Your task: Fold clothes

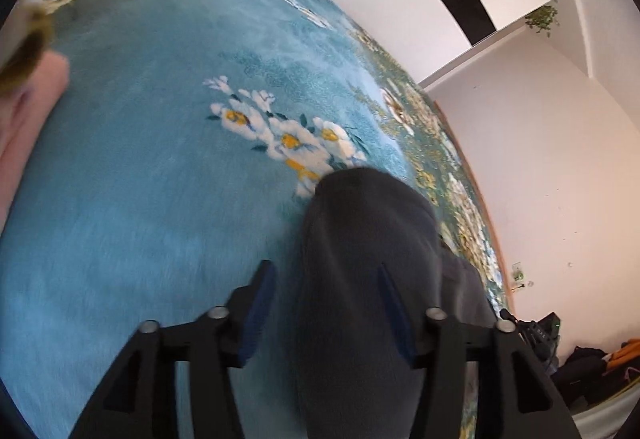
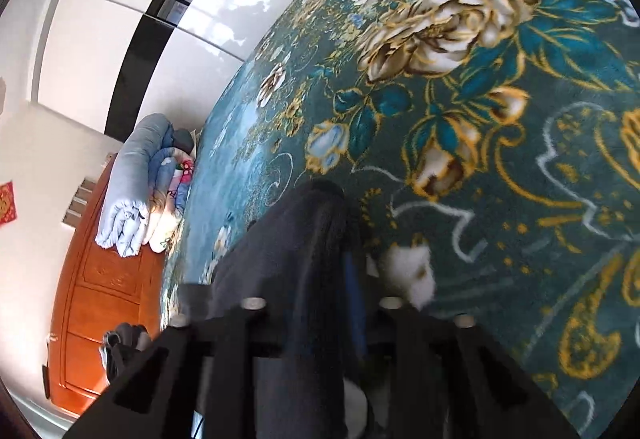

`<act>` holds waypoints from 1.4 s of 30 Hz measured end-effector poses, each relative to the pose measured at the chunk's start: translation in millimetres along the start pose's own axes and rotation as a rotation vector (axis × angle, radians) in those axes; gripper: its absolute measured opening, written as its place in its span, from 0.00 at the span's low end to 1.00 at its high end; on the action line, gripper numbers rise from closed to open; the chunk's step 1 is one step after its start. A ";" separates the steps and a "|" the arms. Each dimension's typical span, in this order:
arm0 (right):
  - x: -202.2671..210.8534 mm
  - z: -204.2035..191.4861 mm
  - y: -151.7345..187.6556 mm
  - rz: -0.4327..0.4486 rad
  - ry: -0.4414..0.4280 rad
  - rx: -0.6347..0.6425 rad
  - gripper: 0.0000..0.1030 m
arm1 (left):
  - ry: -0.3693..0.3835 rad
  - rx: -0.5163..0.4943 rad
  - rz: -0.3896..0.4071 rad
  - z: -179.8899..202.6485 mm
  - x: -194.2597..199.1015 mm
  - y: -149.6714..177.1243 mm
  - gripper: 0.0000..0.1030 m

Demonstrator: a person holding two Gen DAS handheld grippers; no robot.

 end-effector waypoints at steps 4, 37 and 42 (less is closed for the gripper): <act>28.7 12.6 43.2 -0.025 -0.060 -0.013 0.60 | 0.061 0.060 -0.037 -7.0 21.6 52.7 0.74; -4.3 -44.9 46.3 0.056 -0.131 -0.049 0.50 | 0.034 0.052 0.018 99.6 -48.6 -29.1 0.40; 10.7 -111.8 -3.4 0.124 -0.217 0.065 0.46 | 0.156 -0.087 0.186 154.5 -0.5 -74.8 0.40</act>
Point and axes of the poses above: each gripper's, at about its wrist camera, not at the fingertips, and x roughly against the way its jaws point, z to its right, y to its underside, the point moved 10 cm from there along -x, roughly the way its jaws point, and after that the axes turned 5 degrees about -y, right-handed, at the moved point
